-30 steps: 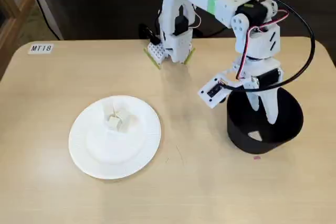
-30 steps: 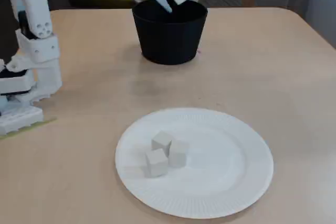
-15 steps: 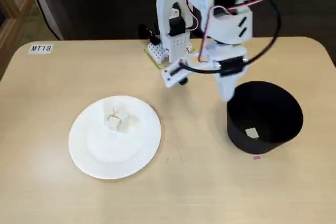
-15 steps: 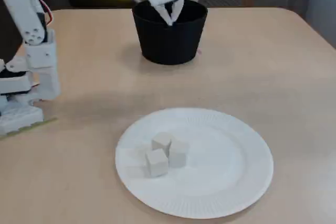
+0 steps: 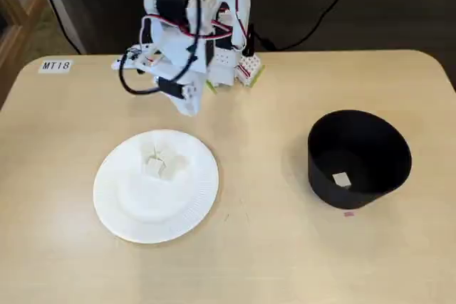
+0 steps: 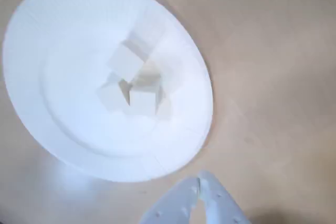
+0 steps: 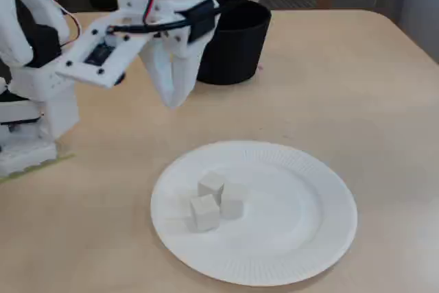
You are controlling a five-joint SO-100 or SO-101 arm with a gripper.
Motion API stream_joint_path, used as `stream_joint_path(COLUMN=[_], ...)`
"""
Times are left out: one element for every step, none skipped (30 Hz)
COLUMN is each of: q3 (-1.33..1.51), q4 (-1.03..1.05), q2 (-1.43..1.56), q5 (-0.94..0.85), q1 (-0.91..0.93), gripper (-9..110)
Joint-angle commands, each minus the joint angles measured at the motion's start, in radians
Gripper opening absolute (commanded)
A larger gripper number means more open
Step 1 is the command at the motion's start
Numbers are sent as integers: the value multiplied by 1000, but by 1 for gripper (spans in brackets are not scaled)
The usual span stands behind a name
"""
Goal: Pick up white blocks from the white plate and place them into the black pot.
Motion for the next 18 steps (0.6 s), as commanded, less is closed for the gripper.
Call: stream_joint_path(q3=[-11,-15,-15,-20,-25,-31,-40,-49,-61,-77,-92,-110,-129,-143,-153,-156,-156,-156], q4=[6,6,6,-2,-6,-6,-6,-8,-9,-9,-9,-12,-12,-12,-18,-31,-43,-55], q2=[-41,-64,-83,-101,-120,-140,-161,-183,-204,-225,-245,-268,-293,-318,-341,-354,-360,-367], q5=[94,120,146,167,190,212,232,247,242,236,241,244,247,252,256,259,261,262], q1=[78,98,117,130,143,150,155,156,156,153,153,153,152,149,144,140,135,130], gripper=[-2,-2,-2,-2,-2,-2,-2,-1,6,13,16,19,22,24,24,25,26,27])
